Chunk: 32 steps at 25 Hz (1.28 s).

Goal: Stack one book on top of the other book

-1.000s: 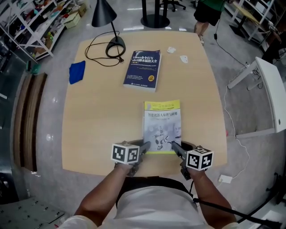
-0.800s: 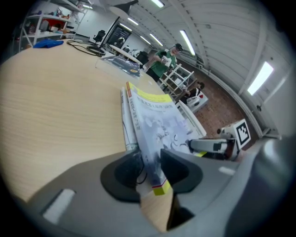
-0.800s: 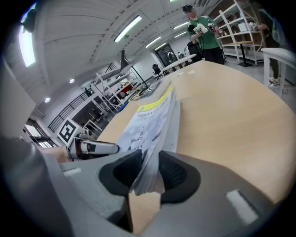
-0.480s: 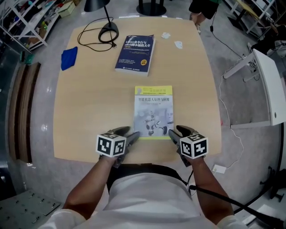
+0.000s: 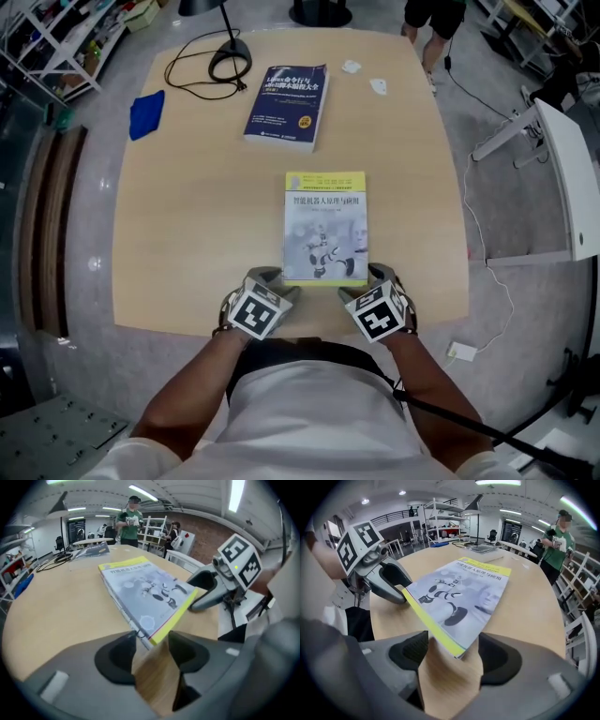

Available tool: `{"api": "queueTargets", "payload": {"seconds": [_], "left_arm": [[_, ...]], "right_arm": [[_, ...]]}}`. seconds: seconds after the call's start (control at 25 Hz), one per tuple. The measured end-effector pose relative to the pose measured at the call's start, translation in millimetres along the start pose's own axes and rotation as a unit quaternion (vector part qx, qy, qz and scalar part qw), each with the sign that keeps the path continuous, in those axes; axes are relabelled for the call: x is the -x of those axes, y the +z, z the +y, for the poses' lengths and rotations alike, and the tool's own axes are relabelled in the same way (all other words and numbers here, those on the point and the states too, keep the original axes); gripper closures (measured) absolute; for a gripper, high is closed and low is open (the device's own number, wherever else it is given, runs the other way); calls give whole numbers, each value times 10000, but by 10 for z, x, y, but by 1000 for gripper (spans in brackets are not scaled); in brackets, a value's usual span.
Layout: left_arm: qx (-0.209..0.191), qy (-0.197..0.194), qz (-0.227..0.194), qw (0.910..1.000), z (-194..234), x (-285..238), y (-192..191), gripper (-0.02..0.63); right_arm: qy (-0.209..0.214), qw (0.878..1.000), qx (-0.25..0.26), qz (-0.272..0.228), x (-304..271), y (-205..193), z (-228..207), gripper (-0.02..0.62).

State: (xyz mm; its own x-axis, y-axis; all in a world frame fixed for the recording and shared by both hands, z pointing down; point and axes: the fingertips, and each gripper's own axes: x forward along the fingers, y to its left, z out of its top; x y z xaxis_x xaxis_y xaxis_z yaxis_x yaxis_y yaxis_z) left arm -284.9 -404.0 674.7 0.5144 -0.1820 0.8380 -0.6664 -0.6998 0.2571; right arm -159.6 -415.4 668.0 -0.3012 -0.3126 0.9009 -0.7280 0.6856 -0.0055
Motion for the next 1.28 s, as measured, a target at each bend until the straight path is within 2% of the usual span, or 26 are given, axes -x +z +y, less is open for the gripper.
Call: {"api": "queueTargets", "payload": {"seconds": [0.32, 0.4, 0.56, 0.76, 1.08, 1.28], "left_arm": [[-53, 122, -5, 9999, 28, -18, -40, 403], [-194, 197, 102, 9996, 35, -21, -58, 405], [-690, 449, 408, 9958, 43, -88, -76, 407], [-518, 442, 484, 9965, 39, -82, -75, 416], [-443, 782, 364, 9953, 46, -95, -105, 430], [-379, 729, 431, 9957, 28, -119, -100, 432]], "right_arm": [[-41, 9999, -111, -48, 2, 26, 70, 267], [13, 9999, -78, -70, -6, 14, 55, 267], [-181, 9996, 191, -60, -18, -18, -62, 267], [-172, 9994, 296, 58, -59, 1, -16, 273], [-253, 9993, 260, 3, -58, -4, -8, 284], [-46, 9997, 255, 42, -82, -23, -29, 287]]}}
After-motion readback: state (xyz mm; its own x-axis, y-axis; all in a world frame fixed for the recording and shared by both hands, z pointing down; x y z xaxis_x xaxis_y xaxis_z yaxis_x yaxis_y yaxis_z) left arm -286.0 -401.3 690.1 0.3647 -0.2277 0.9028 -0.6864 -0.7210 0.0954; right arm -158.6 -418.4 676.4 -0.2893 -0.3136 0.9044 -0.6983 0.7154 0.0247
